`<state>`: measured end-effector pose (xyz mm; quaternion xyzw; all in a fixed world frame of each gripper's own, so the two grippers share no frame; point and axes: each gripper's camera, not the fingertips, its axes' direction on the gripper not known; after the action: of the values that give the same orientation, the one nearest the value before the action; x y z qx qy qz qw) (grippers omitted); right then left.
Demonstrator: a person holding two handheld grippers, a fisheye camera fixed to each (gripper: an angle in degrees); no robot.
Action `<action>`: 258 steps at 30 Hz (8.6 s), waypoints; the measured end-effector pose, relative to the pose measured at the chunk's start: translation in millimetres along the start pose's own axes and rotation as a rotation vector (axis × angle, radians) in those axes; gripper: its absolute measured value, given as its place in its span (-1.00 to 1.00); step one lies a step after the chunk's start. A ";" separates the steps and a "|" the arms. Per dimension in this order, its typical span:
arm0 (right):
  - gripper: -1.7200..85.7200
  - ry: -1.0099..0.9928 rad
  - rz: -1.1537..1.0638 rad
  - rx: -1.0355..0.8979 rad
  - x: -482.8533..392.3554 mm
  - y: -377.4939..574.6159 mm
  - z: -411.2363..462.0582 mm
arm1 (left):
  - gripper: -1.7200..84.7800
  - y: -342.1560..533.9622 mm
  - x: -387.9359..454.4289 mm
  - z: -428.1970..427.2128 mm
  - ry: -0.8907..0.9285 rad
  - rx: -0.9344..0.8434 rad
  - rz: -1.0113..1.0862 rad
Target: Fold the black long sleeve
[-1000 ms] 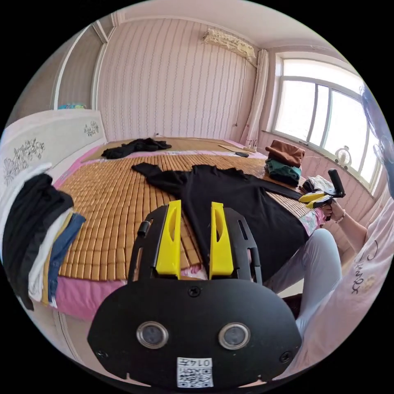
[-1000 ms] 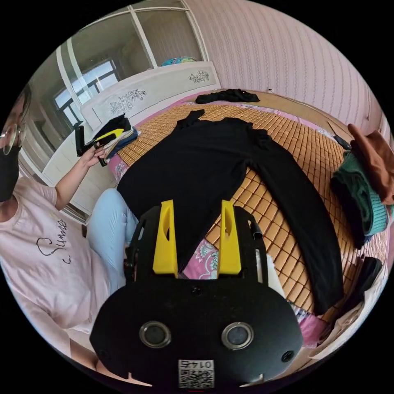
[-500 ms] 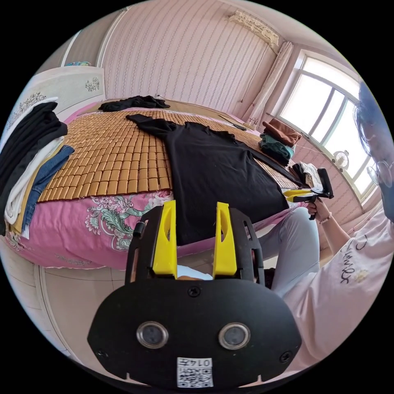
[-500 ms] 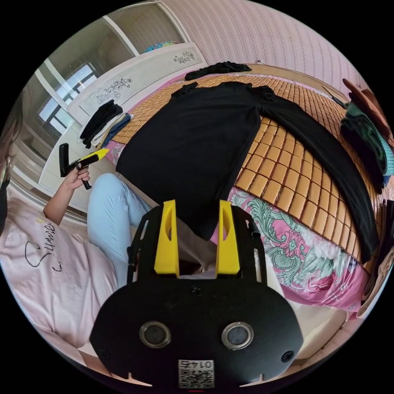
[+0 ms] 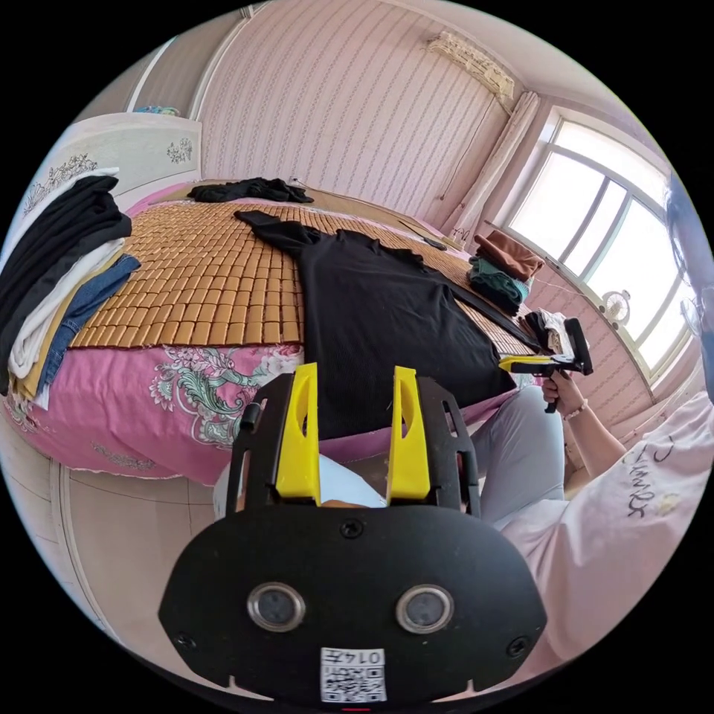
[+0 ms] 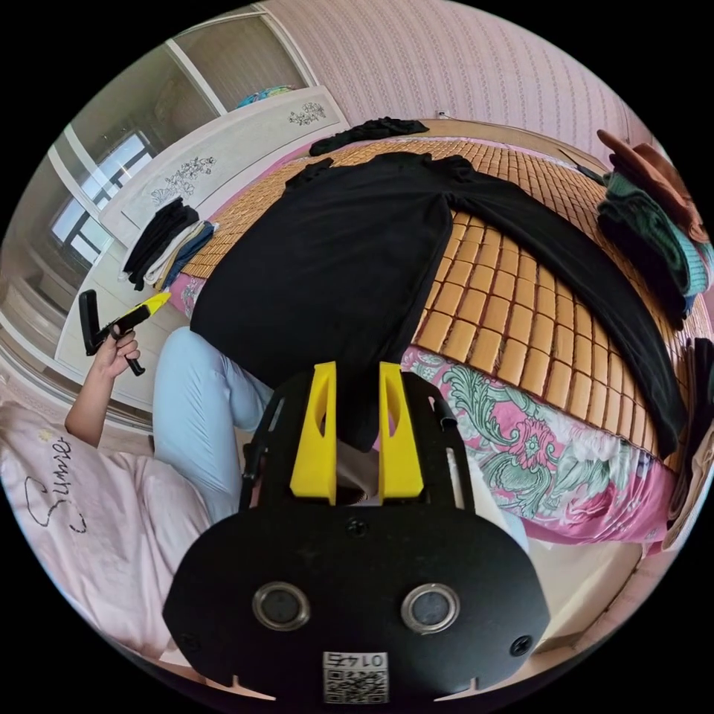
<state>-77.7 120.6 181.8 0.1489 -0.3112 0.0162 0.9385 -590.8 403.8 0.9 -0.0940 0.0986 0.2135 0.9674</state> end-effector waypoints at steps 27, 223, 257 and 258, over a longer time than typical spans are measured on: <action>-0.82 0.132 0.003 -0.248 -19.3 -71.9 54.5 | -0.87 -26.5 -41.7 26.8 0.064 -0.145 -0.010; -0.66 0.207 -0.297 -0.103 -110.7 -46.7 19.2 | -0.81 124.9 -5.0 -229.6 -0.206 0.320 -0.244; -0.82 0.068 -0.006 -0.128 6.2 28.9 -18.0 | -0.98 4.9 34.4 47.0 -0.064 -0.211 0.017; -0.72 0.033 0.021 -0.121 11.8 27.7 -19.5 | -0.98 4.1 34.3 47.9 -0.059 -0.210 0.015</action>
<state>-60.3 151.9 181.4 0.0882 -0.2976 0.0094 0.9506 -554.8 431.7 38.5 -0.1879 0.0480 0.2324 0.9531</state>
